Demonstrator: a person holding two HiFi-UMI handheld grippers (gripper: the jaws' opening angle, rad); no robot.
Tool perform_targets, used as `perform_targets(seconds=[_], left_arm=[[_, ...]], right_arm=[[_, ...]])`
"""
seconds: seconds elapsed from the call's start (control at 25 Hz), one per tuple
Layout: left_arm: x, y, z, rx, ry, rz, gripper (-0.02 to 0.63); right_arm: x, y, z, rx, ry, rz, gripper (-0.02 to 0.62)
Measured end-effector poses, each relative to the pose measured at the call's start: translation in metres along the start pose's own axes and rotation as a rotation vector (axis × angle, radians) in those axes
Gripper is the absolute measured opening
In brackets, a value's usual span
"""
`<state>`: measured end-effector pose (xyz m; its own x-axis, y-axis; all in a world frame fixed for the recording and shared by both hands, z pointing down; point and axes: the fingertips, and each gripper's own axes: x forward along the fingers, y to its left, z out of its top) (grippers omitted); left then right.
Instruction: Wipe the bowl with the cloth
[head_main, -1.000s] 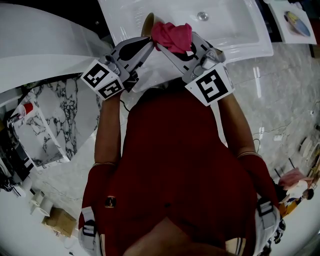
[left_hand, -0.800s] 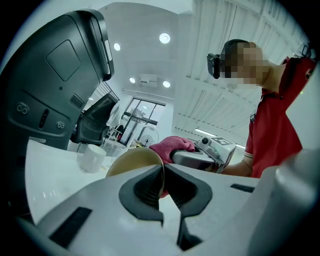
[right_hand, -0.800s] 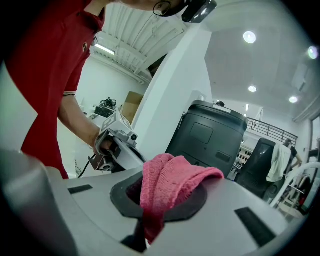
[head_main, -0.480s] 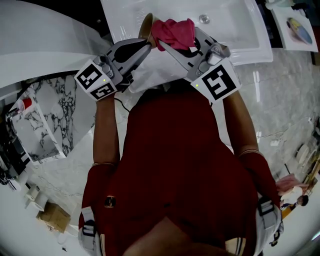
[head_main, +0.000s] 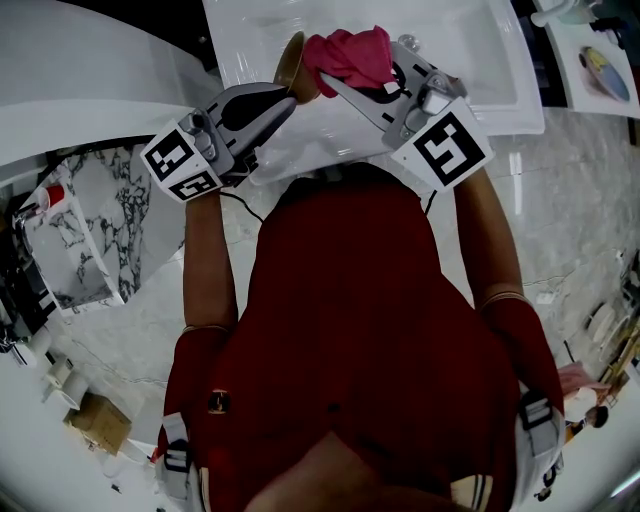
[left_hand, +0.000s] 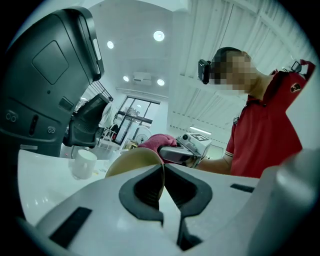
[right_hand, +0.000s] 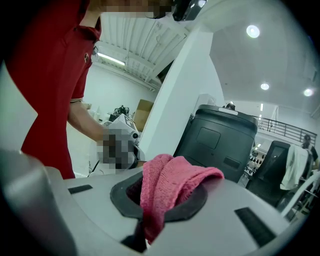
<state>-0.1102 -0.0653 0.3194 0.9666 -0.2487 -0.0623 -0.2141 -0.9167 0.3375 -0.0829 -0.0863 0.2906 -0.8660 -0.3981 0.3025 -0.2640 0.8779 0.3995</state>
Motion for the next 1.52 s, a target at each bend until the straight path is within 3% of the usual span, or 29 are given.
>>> perform_targets(seconds=[0.44, 1.12, 1.52], left_arm=[[0.003, -0.019, 0.008, -0.002, 0.000, -0.063, 0.020], [0.002, -0.046, 0.024, -0.062, -0.075, -0.204, 0.021], [0.006, -0.055, 0.035, -0.089, -0.152, -0.241, 0.021]], right_arm=[[-0.014, -0.014, 0.002, 0.052, -0.108, 0.104, 0.029], [-0.030, -0.031, -0.012, 0.339, -0.293, 0.198, 0.029], [-0.037, -0.038, -0.019, 0.479, -0.403, 0.229, 0.029]])
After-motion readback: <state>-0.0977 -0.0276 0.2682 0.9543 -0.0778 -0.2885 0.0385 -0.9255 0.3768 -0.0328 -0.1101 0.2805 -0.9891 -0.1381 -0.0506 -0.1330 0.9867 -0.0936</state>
